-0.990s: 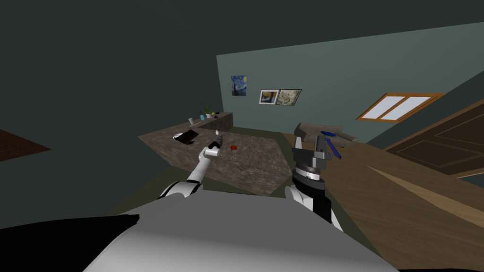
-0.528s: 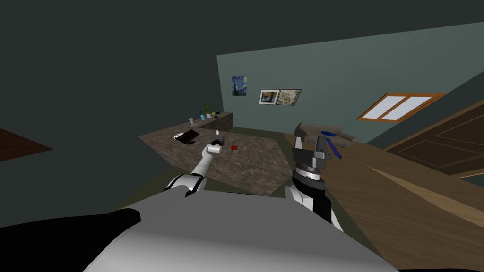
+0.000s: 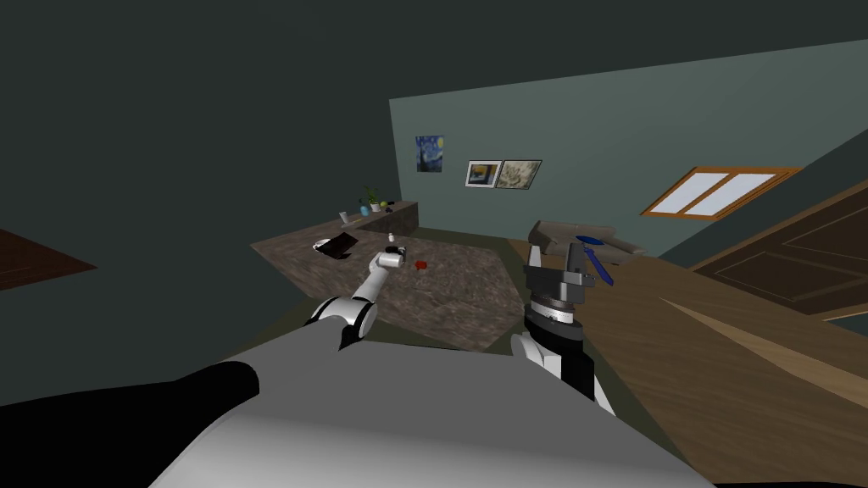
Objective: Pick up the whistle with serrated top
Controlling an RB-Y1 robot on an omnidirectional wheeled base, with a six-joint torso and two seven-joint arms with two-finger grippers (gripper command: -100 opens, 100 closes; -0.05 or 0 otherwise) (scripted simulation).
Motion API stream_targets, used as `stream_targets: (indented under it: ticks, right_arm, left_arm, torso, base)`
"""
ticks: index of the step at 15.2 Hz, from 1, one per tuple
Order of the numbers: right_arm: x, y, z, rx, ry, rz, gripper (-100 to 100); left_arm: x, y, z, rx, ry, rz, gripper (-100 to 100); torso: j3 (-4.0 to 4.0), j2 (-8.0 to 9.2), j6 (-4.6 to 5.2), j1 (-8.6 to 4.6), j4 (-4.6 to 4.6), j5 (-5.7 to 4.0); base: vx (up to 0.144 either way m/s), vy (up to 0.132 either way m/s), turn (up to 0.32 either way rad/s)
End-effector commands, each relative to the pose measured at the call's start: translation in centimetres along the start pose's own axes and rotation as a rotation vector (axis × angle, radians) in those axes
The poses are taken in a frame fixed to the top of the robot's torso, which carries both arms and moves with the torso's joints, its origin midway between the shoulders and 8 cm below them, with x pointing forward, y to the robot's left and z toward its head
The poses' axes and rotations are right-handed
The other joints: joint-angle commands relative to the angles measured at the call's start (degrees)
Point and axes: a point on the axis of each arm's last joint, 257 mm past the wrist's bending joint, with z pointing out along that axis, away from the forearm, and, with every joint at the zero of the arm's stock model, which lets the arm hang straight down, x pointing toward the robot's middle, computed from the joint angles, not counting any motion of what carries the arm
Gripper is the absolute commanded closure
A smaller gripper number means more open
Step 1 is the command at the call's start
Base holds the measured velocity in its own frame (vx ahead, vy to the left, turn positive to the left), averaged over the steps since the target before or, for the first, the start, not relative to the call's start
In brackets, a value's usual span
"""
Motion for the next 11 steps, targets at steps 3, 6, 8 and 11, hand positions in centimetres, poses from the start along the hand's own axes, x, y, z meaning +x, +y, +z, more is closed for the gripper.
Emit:
stream_targets:
  ticks: [3,6,8,11]
  right_arm:
    - [0.0,0.0,0.0,0.0,0.0,0.0,0]
    - [0.0,0.0,0.0,0.0,0.0,0.0,0]
    - [0.0,0.0,0.0,0.0,0.0,0.0,0]
    - [0.0,0.0,0.0,0.0,0.0,0.0,0]
  left_arm:
    - [1.3,1.3,0.4,-0.108,0.012,-0.023,-100]
    - [2.3,2.3,0.6,-0.183,0.02,-0.037,-100]
    - [3.4,2.3,0.5,-0.222,0.03,-0.049,-100]
    - [4.4,3.1,0.3,-0.292,0.037,-0.058,-100]
  torso:
    - [0.0,0.0,0.0,-0.01,0.0,0.0]
    - [0.0,-0.01,0.0,-0.01,0.0,0.0]
    - [-0.01,-0.01,-0.01,-0.02,-0.01,0.0]
    - [-0.01,-0.01,-0.02,-0.02,-0.01,0.0]
  base:
    - [0.002,0.019,-0.001]
    - [0.006,0.018,0.0]
    - [0.007,0.016,-0.001]
    - [0.008,0.014,-0.002]
